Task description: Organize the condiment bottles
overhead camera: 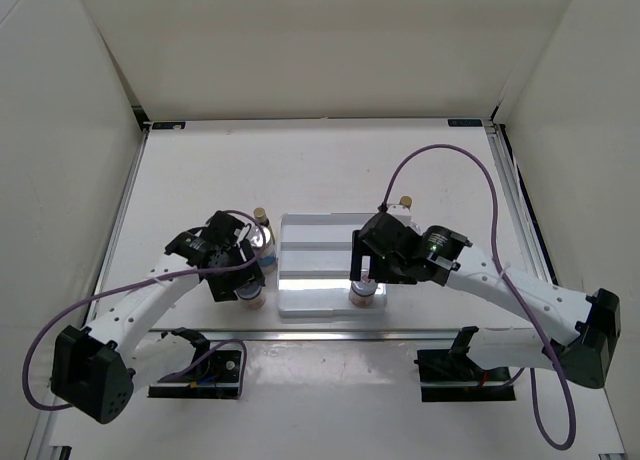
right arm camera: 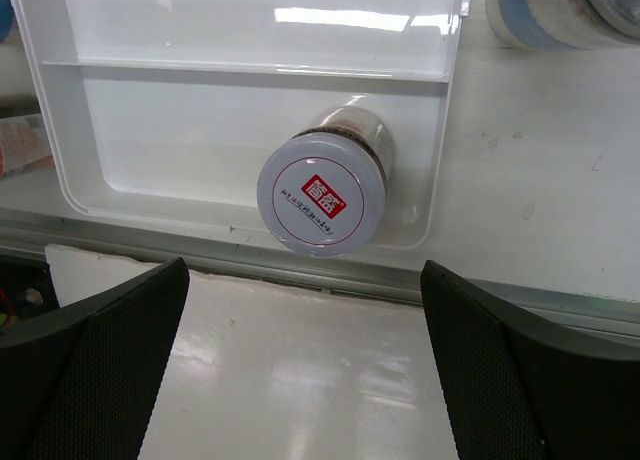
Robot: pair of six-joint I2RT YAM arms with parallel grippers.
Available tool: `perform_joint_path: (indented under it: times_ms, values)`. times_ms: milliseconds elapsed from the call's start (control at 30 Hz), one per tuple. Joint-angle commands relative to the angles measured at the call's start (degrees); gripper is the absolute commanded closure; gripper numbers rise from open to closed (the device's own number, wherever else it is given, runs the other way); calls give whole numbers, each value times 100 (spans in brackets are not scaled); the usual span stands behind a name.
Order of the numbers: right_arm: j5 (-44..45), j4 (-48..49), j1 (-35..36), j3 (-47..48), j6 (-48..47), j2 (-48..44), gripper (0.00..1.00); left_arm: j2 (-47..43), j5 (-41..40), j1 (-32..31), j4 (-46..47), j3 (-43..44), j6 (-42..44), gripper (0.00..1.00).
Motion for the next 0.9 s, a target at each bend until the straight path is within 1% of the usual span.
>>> perform_joint_path:
  times_ms: [0,33,67,100,200,233,300,333,433,500,567,600,700,767,867]
  values:
    - [147,-77,30,-109,116,-137,0,-113,-296,-103,107,-22,-97,20]
    - [147,-77,30,-109,117,-137,0,-114,-297,-103,107,-22,-97,26]
    - [147,-77,30,-161,117,-137,0,-262,-297,-103,107,-22,-97,29]
    - [147,-77,30,-162,169,-137,0,-324,-297,-103,107,30,-97,36]
    - [147,-130,30,-162,170,-189,0,-570,-350,-103,-42,224,-97,46]
    - [199,-130,30,-162,170,-189,0,-623,-350,-103,-103,329,-97,52]
    - [200,-130,30,-162,170,-189,0,-702,-350,-103,-200,461,-97,57]
    - [200,-130,30,-162,170,-189,0,-703,-350,-103,-253,540,-97,63]
    - [252,-183,30,-162,170,-242,0,-755,-289,-103,-473,900,-97,72]
    - [252,-183,30,-162,222,-242,0,-755,-288,-164,-595,1155,-45,73]
    - [305,-183,30,-223,222,-242,0,-755,-235,-225,-648,1357,-44,77]
    - [305,-183,30,-223,222,-242,0,-703,-175,-226,-649,1410,-44,77]
    - [305,-235,30,-223,275,-295,0,-589,-51,-331,-649,1551,-44,82]
    - [305,-235,30,-223,275,-295,0,-431,-51,-515,-649,1631,-44,84]
    - [357,-288,30,-276,328,-356,0,-150,-279,-875,-526,1736,-167,86]
